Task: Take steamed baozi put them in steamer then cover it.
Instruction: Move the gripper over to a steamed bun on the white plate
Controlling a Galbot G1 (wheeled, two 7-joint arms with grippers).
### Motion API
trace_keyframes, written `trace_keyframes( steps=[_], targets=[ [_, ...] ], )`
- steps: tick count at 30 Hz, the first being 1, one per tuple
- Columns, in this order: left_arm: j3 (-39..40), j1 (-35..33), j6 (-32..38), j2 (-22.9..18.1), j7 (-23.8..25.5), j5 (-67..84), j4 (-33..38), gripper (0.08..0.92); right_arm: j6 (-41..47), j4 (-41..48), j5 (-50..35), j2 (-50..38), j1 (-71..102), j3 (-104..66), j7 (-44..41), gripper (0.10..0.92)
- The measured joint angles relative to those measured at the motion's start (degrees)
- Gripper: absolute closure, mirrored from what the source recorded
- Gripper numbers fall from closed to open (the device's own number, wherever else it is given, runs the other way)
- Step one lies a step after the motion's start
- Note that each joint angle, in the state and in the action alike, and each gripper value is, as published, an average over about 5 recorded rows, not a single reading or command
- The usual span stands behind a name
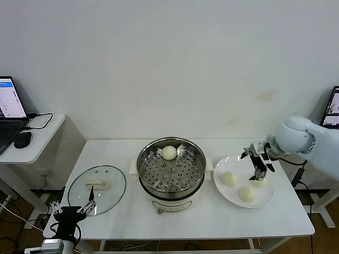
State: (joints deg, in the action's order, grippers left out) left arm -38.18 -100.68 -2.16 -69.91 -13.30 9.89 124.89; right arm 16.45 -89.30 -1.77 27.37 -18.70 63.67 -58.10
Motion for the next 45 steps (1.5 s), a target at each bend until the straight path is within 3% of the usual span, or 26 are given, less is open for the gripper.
trace_keyframes(
  steps=[16, 34, 45],
  targets=[
    [-0.8, -0.1, 0.0, -0.1, 0.1, -0.2, -1.0, 0.177, -3.1, 14.0, 6.3, 10.1, 14.5, -10.7, 1.1, 0.203],
    [-1.0, 0.2, 0.1, -0.2, 0.1, -0.2, -2.0, 0.177, -4.2, 23.9, 9.7, 18.5, 18.9, -14.5, 2.1, 0.208],
    [-1.0, 0.0, 0.2, -0.3, 0.1, -0.4, -2.0, 0.177, -4.8, 26.5, 10.2, 20.3, 20.2, -15.8, 2.1, 0.32]
  ],
)
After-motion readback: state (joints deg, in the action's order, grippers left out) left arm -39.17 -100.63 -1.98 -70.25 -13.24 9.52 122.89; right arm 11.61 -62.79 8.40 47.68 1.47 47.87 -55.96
